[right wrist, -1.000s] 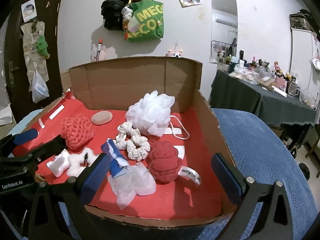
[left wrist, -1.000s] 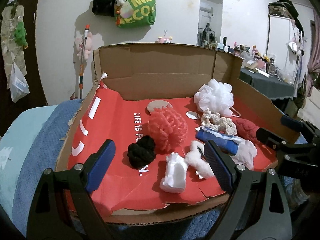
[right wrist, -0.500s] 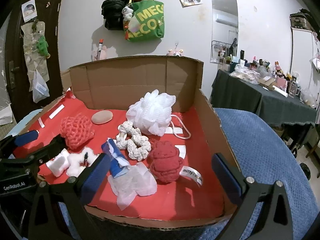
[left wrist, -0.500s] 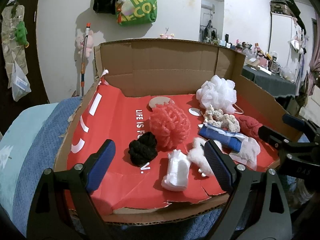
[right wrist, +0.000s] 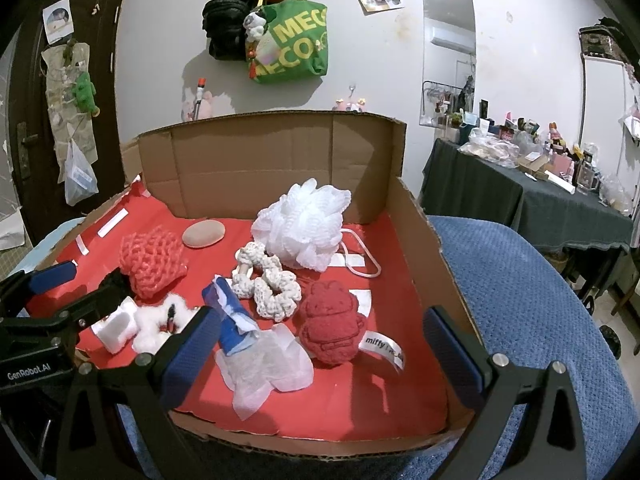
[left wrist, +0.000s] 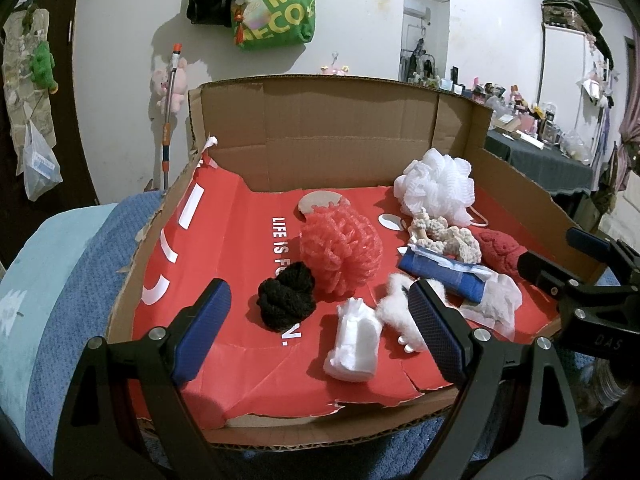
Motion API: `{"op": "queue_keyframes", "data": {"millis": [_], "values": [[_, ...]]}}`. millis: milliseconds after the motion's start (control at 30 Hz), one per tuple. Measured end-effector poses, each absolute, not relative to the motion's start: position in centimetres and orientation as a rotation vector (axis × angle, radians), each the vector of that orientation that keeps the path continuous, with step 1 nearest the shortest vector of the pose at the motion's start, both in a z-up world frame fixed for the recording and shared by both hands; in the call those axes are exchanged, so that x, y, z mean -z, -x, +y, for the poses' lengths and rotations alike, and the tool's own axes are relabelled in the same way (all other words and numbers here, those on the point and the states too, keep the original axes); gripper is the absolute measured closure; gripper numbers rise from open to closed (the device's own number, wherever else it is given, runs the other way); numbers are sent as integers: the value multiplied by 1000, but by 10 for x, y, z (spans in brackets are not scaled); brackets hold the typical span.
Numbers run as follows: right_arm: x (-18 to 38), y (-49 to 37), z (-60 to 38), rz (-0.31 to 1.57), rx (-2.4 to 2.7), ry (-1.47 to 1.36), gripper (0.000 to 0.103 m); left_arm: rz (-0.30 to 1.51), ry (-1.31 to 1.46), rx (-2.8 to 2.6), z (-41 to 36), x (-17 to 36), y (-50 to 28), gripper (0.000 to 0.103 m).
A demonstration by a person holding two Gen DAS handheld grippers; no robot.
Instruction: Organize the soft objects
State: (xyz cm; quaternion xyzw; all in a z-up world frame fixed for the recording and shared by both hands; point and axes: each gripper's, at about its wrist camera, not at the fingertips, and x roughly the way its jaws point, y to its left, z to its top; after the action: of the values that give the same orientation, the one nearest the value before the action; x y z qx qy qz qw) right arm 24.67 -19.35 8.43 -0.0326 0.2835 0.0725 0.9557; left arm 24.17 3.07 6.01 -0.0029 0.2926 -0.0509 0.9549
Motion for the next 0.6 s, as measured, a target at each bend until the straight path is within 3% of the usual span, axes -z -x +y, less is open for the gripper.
{"op": "queue_keyframes", "data": {"millis": [600], "values": [[-83, -247, -192, 572, -148, 70, 0, 600, 7, 103, 31, -59, -243, 12]]}}
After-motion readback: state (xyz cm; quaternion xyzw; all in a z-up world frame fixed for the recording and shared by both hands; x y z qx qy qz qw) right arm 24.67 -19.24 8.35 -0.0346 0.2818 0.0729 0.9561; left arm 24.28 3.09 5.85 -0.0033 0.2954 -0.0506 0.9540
